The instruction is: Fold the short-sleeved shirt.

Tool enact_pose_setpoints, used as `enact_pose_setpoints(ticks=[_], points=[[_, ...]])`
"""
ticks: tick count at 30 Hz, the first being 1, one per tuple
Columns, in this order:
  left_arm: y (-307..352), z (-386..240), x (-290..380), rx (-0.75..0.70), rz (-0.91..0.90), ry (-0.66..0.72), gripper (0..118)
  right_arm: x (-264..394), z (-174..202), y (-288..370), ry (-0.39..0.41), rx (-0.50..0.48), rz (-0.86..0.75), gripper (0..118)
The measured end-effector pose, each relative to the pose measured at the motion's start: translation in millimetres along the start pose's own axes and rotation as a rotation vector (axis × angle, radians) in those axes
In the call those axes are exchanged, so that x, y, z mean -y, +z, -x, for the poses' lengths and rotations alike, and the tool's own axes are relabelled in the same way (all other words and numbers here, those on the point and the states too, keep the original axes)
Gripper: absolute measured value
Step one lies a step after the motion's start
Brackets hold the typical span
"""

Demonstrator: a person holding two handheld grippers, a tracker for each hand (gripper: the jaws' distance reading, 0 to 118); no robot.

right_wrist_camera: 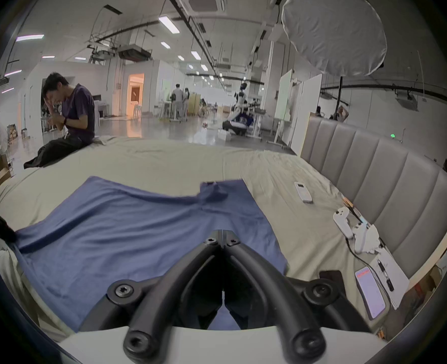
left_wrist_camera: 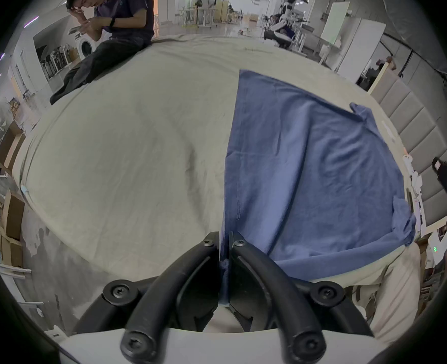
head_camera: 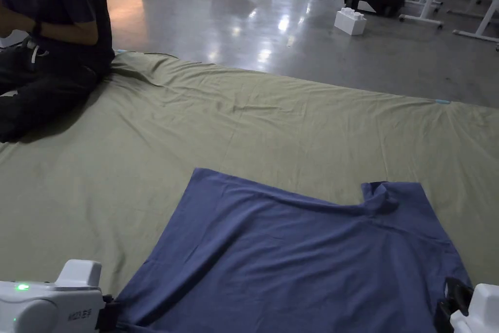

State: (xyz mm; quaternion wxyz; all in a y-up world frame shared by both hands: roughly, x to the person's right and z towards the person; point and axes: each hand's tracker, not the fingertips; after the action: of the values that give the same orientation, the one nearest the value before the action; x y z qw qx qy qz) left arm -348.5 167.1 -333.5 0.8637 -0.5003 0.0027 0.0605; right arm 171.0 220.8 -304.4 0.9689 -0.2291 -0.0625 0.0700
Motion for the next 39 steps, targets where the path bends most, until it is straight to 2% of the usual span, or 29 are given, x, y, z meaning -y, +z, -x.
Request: enact_pose_setpoints(ticks=[1, 3, 6, 8, 9, 11, 13, 17, 21, 22, 23, 25, 26, 27, 30, 32, 39], points=[[1, 0, -1, 0.004, -0.003, -0.002, 6, 4, -5, 2, -0.023, -0.008, 0.051, 1], [1, -1, 0, 0.006, -0.01, -0.007, 6, 7, -14, 10, -0.006, 0.0, 0.06, 1], [1, -2, 1, 0.006, -0.013, -0.005, 6, 19, -27, 19, 0.014, 0.015, 0.168, 1], [-1, -2, 3, 0.007, -0.012, -0.003, 6, 29, -36, 21, -0.016, 0.035, 0.26, 3], [-1, -2, 4, 0.004, -0.011, -0.003, 6, 34, -40, 20, -0.013, 0.035, 0.317, 9], [-4, -3, 6, -0.003, -0.006, -0.006, 6, 47, -47, 19, -0.016, 0.043, 0.406, 43], [-6, -3, 8, -0.008, -0.003, -0.006, 6, 60, -50, 12, 0.004, 0.048, 0.501, 62], [-7, -6, 11, -0.014, 0.005, -0.009, 6, 87, -51, -6, -0.019, 0.04, 0.67, 73], [-9, -4, 12, -0.014, 0.008, 0.001, 6, 109, -45, -21, -0.015, 0.045, 0.739, 72], [-9, -4, 13, -0.013, 0.01, 0.003, 6, 113, -46, -23, -0.03, 0.034, 0.729, 65], [-9, -4, 13, -0.012, 0.011, 0.005, 6, 112, -47, -23, -0.063, -0.009, 0.719, 52], [-9, -4, 14, -0.01, 0.014, 0.007, 6, 106, -46, -22, -0.099, -0.046, 0.715, 19], [-9, -4, 14, -0.01, 0.013, 0.005, 6, 104, -42, -20, -0.072, -0.023, 0.717, 13], [-10, -4, 15, -0.01, 0.013, 0.005, 6, 103, -40, -20, -0.017, -0.005, 0.722, 11], [-7, -4, 15, -0.002, 0.011, 0.009, 6, 103, -41, -14, -0.03, -0.015, 0.718, 8], [-1, -7, 16, 0.0, 0.01, 0.009, 6, 101, -42, -8, 0.009, -0.018, 0.722, 8], [11, -15, 19, 0.03, -0.007, 0.026, 6, 86, -51, 11, 0.003, 0.01, 0.66, 7]])
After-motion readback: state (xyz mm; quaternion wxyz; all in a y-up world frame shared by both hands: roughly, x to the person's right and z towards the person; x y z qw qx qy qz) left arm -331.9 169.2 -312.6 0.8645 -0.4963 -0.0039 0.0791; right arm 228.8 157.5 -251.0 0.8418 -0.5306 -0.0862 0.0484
